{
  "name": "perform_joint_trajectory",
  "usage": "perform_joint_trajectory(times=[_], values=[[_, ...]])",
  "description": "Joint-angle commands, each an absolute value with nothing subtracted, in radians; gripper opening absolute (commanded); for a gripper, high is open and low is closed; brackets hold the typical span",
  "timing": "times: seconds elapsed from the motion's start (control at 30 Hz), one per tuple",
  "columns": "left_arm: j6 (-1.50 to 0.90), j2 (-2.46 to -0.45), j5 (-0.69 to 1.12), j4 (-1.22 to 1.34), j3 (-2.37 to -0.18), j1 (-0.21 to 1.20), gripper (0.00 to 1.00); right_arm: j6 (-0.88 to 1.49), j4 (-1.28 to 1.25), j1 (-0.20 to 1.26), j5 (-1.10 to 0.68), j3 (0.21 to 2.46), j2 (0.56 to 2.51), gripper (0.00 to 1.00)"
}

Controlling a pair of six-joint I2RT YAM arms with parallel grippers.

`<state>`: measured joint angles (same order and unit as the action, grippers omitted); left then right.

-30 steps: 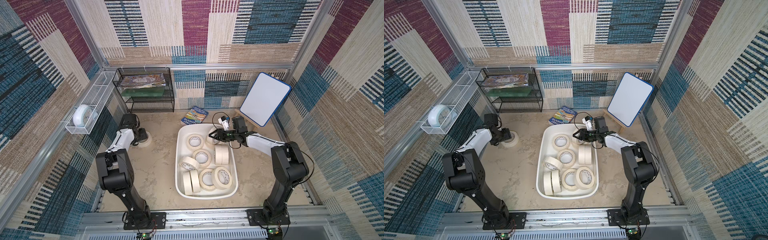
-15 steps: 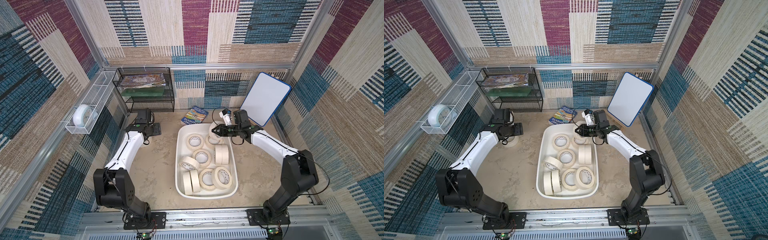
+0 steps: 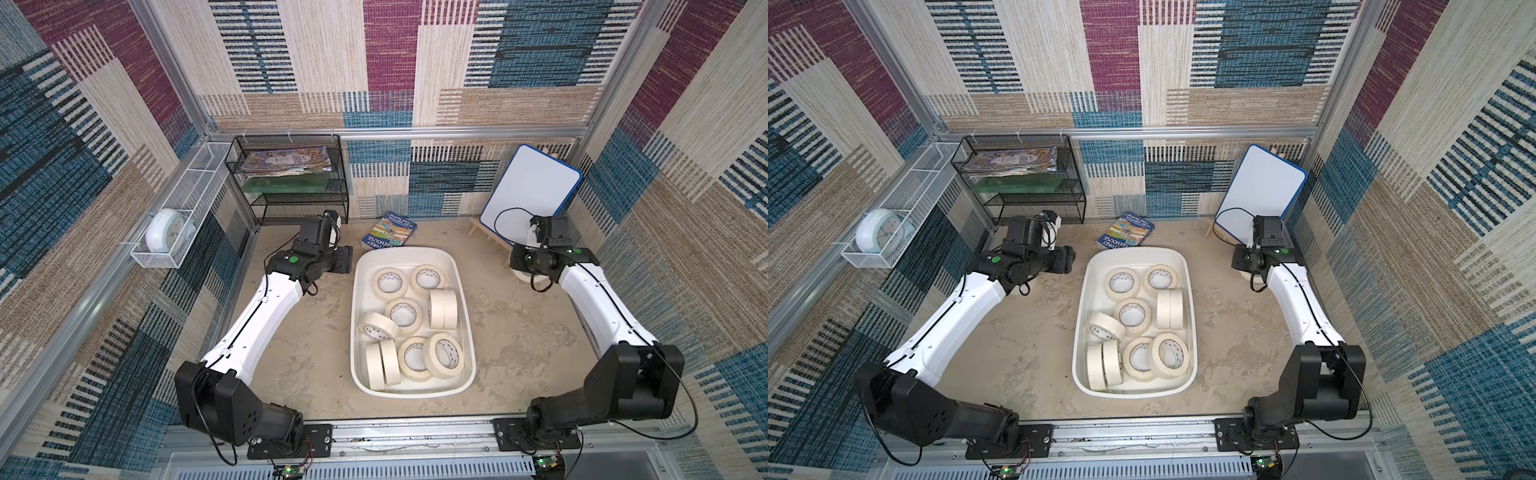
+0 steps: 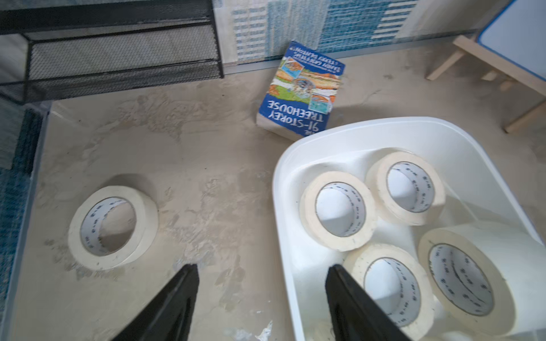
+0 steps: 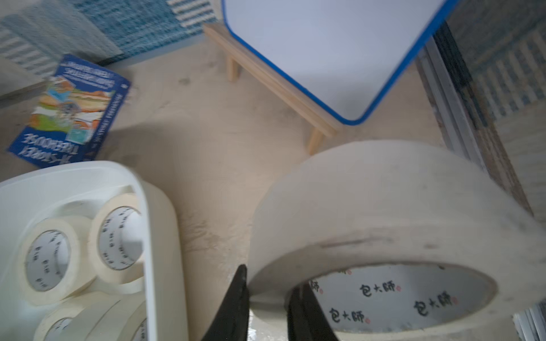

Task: Take out the art tape in the storage box
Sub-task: Pick up the art tape from the storage box, then place the art tape at the center of the board.

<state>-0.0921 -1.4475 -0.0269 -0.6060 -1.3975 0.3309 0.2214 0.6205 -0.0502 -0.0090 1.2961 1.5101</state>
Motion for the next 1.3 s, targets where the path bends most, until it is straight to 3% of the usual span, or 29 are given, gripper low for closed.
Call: perform_joint_trajectory(times=[0.0, 0.17, 0.43, 0.7, 0.73, 0.8, 0.93, 0.97, 1.27], values=[[-0.057, -1.484, 0.013, -0.611, -1.421, 0.397, 0.71, 0.161, 0.719, -0.15, -0.081, 1.346, 1.619, 0.0], [0.004, -1.571, 0.03, -0.612, -1.45, 0.513, 0.69, 0.127, 0.813, -0.265, -0.143, 1.522, 1.845, 0.0], [0.017, -1.6, 0.121, -0.564, -1.376, 0.554, 0.74, 0.039, 0.986, -0.278, -0.123, 1.808, 2.183, 0.0], [0.002, -1.585, 0.116, -0.536, -1.35, 0.555, 0.77, 0.026, 0.984, -0.281, -0.105, 1.885, 2.32, 0.0], [0.001, -1.59, 0.107, -0.545, -1.355, 0.554, 0.77, 0.025, 0.969, -0.279, -0.103, 1.866, 2.308, 0.12], [0.002, -1.609, 0.077, -0.562, -1.364, 0.555, 0.77, 0.029, 0.933, -0.279, -0.093, 1.816, 2.262, 0.49], [0.0, -1.653, 0.027, -0.577, -1.384, 0.554, 0.77, 0.034, 0.874, -0.273, -0.094, 1.722, 2.131, 0.95], [0.0, -1.67, 0.018, -0.583, -1.394, 0.555, 0.77, 0.034, 0.851, -0.267, -0.106, 1.695, 2.094, 0.99], [0.011, -1.816, 0.022, -0.599, -1.489, 0.576, 0.75, 0.061, 0.701, -0.137, -0.149, 1.426, 1.731, 0.99]])
